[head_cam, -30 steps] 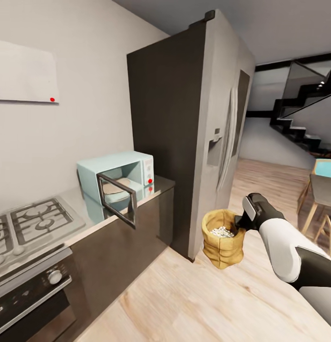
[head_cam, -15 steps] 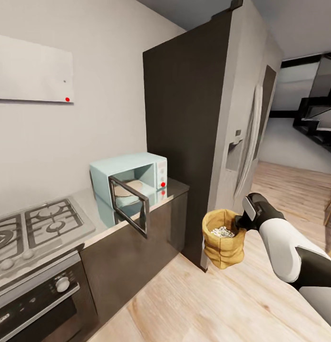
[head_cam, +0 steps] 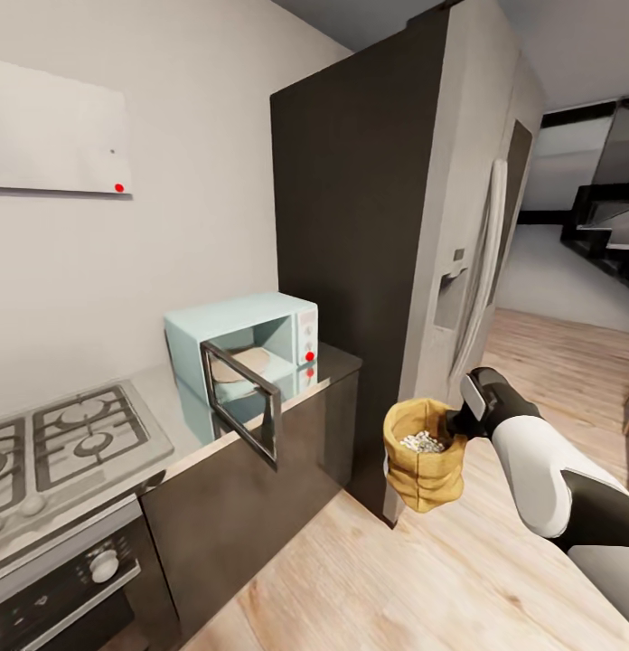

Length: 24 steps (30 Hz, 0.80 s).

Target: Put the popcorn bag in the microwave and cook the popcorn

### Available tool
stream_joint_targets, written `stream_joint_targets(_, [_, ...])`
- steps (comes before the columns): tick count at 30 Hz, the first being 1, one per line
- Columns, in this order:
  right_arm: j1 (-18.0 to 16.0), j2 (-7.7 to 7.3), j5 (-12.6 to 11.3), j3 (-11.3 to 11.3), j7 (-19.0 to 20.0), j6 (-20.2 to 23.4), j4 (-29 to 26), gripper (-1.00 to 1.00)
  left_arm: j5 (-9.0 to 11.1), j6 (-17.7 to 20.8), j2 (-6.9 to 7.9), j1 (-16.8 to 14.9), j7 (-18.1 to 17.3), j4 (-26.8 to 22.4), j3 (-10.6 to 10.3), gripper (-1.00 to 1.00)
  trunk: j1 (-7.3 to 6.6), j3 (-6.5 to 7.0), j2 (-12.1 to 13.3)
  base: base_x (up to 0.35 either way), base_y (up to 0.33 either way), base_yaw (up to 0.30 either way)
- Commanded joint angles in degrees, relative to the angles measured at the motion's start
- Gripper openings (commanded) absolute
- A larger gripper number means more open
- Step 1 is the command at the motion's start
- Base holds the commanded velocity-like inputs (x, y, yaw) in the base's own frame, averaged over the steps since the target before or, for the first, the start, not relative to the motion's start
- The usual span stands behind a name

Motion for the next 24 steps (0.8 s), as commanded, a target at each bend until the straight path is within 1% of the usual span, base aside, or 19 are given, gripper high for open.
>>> stream_joint_targets(1, [-0.1,0.05,0.5,-0.5,0.1,0.2,-0.1,-1.00,0.2,-0.1,-0.01,0.0,0.0,-0.1,0.1,1.00,0.01,-0.06,0.0,0.004,0.000,0.065])
stream_joint_targets(5, [-0.1,0.05,0.4,-0.5,0.2,0.2,-0.1,-1.00,0.3,-0.1,-0.01,0.0,0.0,-0.1,0.1,1.00,0.01,-0.06,0.0,0.001,0.000,0.205])
stream_joint_targets(24, [-0.1,-0.02,0.5,-0.5,0.2,0.3,-0.1,-1.00,0.3,-0.1,-0.01,0.0,0.0,-0.1,0.1,1.00,0.01,-0.06,0.0,0.000,0.000,0.265])
